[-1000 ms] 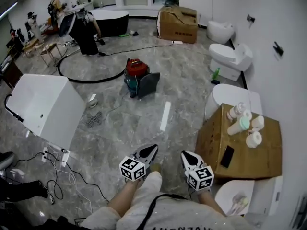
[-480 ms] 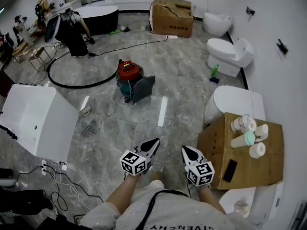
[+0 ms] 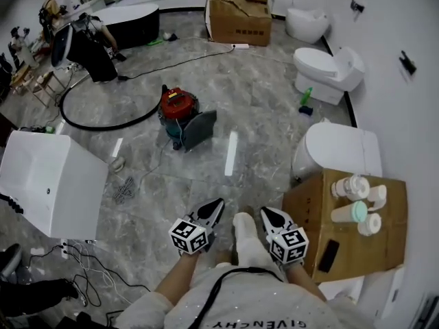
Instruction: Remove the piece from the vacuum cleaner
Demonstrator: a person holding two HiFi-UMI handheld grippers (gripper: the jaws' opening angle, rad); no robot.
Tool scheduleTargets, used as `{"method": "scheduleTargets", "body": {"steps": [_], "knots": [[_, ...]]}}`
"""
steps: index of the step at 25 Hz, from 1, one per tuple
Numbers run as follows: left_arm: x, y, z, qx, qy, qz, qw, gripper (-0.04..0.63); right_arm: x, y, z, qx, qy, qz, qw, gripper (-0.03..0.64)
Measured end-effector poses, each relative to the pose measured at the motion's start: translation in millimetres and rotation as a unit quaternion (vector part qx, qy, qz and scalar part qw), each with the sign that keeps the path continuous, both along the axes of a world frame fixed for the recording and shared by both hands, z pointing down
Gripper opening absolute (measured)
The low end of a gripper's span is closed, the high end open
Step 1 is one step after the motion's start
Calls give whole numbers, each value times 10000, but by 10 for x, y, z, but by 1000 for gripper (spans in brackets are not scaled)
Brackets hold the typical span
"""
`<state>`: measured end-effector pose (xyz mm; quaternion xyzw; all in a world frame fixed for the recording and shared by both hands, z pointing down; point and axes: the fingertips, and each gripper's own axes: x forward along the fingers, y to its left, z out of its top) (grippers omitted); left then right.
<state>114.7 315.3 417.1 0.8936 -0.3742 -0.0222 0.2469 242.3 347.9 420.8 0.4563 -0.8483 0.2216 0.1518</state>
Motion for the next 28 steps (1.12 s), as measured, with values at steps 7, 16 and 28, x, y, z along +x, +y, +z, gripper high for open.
{"method": "scheduleTargets", "body": {"steps": [7,16,28], "knots": [[-54,-831,-112,-44,51,-448,9990,23,19,-938,-1,-31,-94,-390,9992,15],[274,-1788,-129,-17,121,-645,9978,23,297,-1966,74,-71,-97,-626,9980,15],[496,-2414,92,-292,-27,-796,9964,24,579,-2867,235,-161,-204,-644,9976,15]]}}
